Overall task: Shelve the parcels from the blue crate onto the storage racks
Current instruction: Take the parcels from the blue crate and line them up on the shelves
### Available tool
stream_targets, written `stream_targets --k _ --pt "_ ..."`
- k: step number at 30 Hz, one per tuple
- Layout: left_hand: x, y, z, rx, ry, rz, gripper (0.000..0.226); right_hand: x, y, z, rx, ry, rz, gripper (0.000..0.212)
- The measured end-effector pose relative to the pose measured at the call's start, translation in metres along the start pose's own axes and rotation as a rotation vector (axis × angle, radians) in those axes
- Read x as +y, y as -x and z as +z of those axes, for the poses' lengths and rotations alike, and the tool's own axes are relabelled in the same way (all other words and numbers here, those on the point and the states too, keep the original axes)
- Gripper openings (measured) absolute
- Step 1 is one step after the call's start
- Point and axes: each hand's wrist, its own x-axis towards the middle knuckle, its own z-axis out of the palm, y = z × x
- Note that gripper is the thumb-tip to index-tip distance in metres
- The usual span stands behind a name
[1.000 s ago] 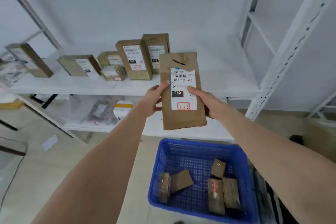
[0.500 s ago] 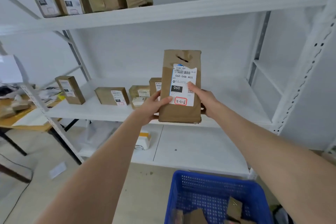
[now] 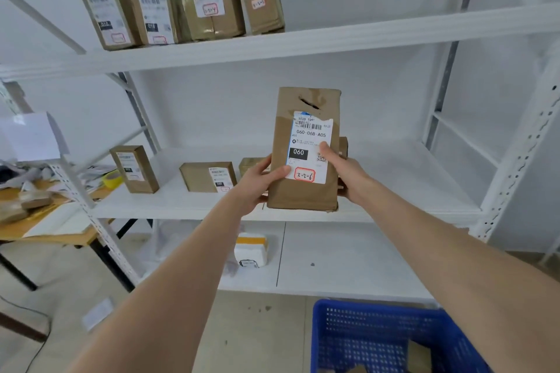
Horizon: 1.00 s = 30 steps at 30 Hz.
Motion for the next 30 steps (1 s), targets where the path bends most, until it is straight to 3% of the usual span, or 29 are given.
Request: stream_targets --k 3,7,10,18,25,30 --pt "0.011 0.0 -0.011 0.021 0.012 0.029 0.058 -0.009 -0.004 0.006 -0.054 0.071 0.004 0.063" --pt "0.036 -0.002 -0.021 0.116 0.055 0.113 0.056 -0.031 -0.004 0.012 -0.181 0.199 -0.003 0.059" --pt "0.065 -0.005 -0.024 0.187 0.076 0.2 0.054 -0.055 -0.007 0.023 -0.221 0.156 -0.096 0.062" --pt "0.13 -0.016 -0.02 0.163 -0.005 0.31 0.057 -0.121 -0.018 0.019 -0.164 0.024 -0.332 0.072" --pt "0.191 -0.038 0.01 0.101 0.011 0.516 0.049 -0.179 -0.025 -0.006 -0.086 -0.056 -0.457 0.065" --pt "0.221 -0.067 0.024 0.103 0.024 0.571 0.049 -0.214 -0.033 -0.017 0.043 0.015 -0.555 0.055"
